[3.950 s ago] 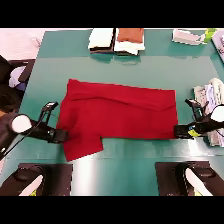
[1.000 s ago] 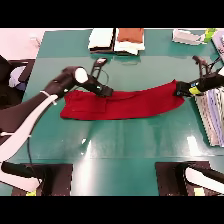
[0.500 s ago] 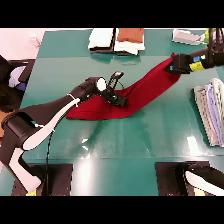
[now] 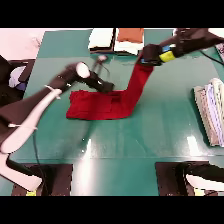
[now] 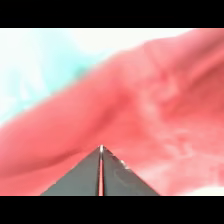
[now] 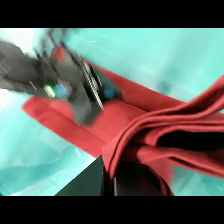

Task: Fold the shirts.

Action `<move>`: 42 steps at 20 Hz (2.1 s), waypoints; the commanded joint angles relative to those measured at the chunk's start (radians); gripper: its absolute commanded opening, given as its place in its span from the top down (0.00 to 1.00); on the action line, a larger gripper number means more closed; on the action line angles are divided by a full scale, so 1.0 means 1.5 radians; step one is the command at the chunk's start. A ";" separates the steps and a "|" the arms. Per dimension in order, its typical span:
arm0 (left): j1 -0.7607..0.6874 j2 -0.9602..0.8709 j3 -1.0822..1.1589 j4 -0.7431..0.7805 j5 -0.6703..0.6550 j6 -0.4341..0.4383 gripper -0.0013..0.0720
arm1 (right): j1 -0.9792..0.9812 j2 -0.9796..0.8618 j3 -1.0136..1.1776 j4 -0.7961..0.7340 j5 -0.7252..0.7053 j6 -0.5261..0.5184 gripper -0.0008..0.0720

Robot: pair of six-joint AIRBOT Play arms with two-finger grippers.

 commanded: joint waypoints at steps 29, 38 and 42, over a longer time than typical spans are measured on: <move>0.143 0.371 -0.101 0.171 -0.059 0.019 0.95 | 0.003 -0.137 -0.318 -0.006 -0.197 0.156 0.16; 0.143 0.371 -0.101 0.171 -0.097 0.036 0.95 | 0.057 -0.293 -0.213 -0.001 -0.159 0.189 0.18; 0.143 0.371 -0.101 0.170 -0.108 0.035 0.95 | 0.080 -0.318 -0.160 -0.005 -0.194 0.153 0.97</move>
